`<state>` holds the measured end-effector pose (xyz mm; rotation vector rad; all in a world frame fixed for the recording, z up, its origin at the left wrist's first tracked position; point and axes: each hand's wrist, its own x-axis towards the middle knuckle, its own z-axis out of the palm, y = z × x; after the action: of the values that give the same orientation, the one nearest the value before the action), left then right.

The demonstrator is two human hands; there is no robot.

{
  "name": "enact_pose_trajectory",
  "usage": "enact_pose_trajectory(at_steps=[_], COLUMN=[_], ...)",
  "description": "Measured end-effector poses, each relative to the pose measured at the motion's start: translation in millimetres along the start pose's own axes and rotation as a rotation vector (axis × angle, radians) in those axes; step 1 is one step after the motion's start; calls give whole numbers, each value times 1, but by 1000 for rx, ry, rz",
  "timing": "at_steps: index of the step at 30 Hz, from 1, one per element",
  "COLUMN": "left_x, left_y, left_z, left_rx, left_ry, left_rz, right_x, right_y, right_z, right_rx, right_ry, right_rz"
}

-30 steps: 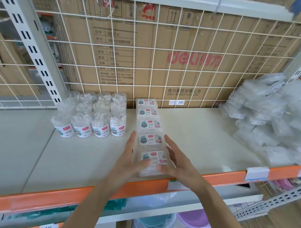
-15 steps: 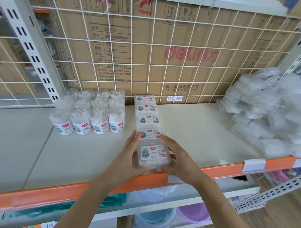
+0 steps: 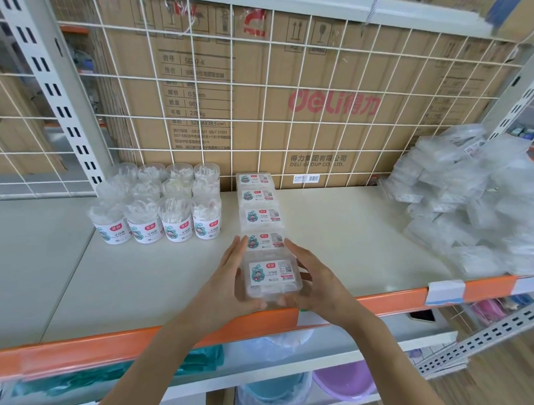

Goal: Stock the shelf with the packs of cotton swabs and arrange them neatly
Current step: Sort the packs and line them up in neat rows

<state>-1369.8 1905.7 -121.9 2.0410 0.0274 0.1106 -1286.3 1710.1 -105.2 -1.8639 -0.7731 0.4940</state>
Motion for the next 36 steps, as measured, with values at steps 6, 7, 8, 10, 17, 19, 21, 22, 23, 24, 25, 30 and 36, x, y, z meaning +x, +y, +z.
enact_pose_trajectory(at_steps=[6,7,8,10,17,19,21,22,23,24,25,30,36], left_x=[-9,-9,-8,-5,14,22,31,37,42,47,51,77,110], left_y=[12,13,16,21,41,48,55,58,61,65,69,92,113], left_z=[-18,-22,-26,-30,-25,-18,-11,-7,-3,2,7,36,79], left_rx=[126,180,240,352,662,719,757,765,772,778,779,736,730], left_ry=[74,107,134,176,164,147,126,110,95,81,68,28,-20], left_rz=[107,137,166,230,412,455,498,515,527,538,547,613,612], right_x=[-22,-27,-32,-44,-89,-102,-115,-122,-129,-135,-142,-165,-180], right_y=[-6,-6,-5,-4,0,0,1,3,4,6,8,20,41], right_z=[-19,-24,-28,-38,-78,-86,-95,-99,-104,-109,-114,-146,-195], right_rx=[-312,-376,-443,-556,-738,-728,-717,-716,-713,-702,-693,-714,-701], right_ry=[202,273,343,463,674,720,753,767,783,803,823,895,913], right_rz=[-14,-39,-57,-46,23,73,100,121,142,166,186,242,266])
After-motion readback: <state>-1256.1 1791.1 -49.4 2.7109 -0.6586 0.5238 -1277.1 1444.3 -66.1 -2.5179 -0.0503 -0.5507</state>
